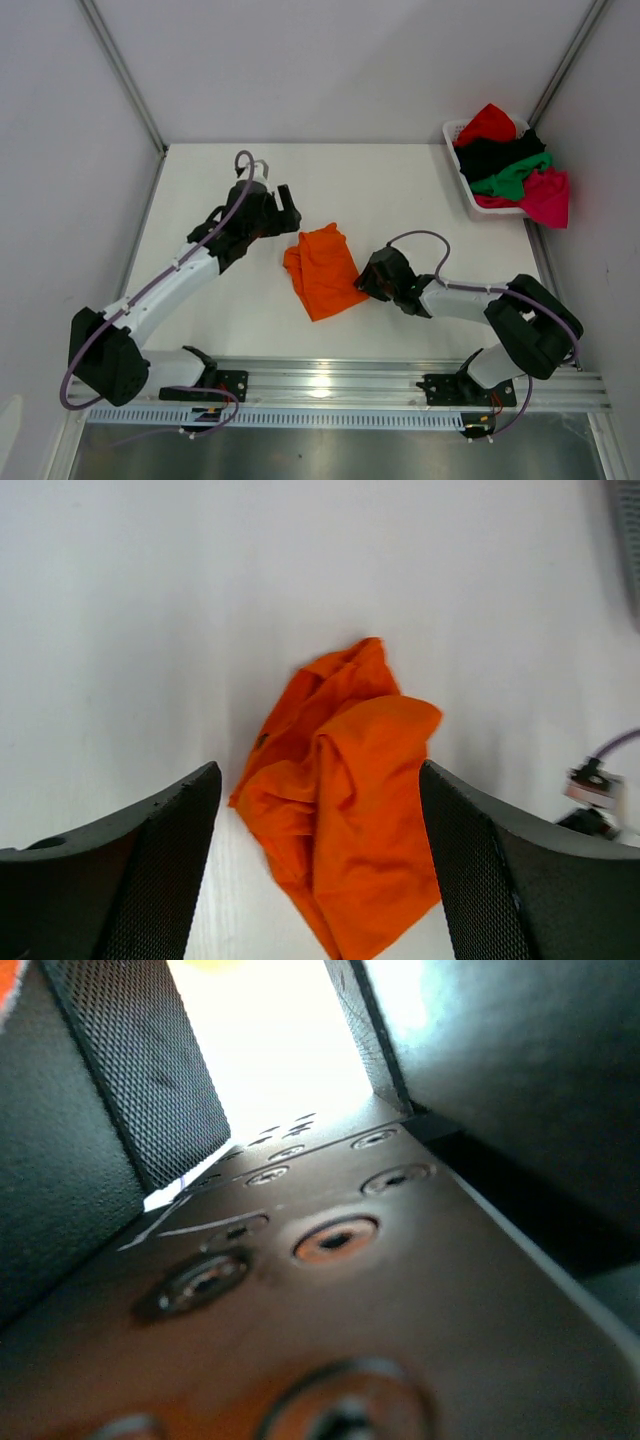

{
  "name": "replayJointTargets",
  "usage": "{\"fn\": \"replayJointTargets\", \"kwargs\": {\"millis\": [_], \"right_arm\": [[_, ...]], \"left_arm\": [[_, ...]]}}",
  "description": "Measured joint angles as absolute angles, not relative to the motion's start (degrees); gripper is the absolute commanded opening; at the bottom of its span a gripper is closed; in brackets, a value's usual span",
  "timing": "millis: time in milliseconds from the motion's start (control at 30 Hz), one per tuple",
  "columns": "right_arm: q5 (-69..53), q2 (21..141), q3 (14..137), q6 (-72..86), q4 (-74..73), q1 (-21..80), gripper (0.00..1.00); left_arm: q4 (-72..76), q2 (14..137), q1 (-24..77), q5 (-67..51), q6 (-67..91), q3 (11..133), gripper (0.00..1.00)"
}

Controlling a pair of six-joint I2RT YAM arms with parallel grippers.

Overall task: Fold and stack the t-shirts
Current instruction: Fold the tshirt

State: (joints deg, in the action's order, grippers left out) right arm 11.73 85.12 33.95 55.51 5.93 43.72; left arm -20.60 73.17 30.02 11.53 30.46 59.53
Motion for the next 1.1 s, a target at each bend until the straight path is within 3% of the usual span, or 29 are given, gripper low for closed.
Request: {"fn": "replayJointTargets", "kwargs": {"millis": [233,533,867,1100], "right_arm": [[11.5,85.5,34.0,55.5,6.7,43.8,0.43],[11.6,85.5,33.9,55.5,6.7,43.8,0.43],[11.6,85.5,33.6,55.7,7.4,43.8,0.43],[11.6,85.5,33.3,56.0,7.9,43.8,0.43]], "left_arm": [[-12.1,78.3,30.5,-0.6,30.5,57.4,0.8],[-10.5,91.2,31.8,-7.8,31.3,59.3,0.79],[-9.3,90.8,31.9,-9.1,31.5,60.1,0.78],[-15.2,83.9,32.4,-1.8,30.3,60.4,0.8]]}}
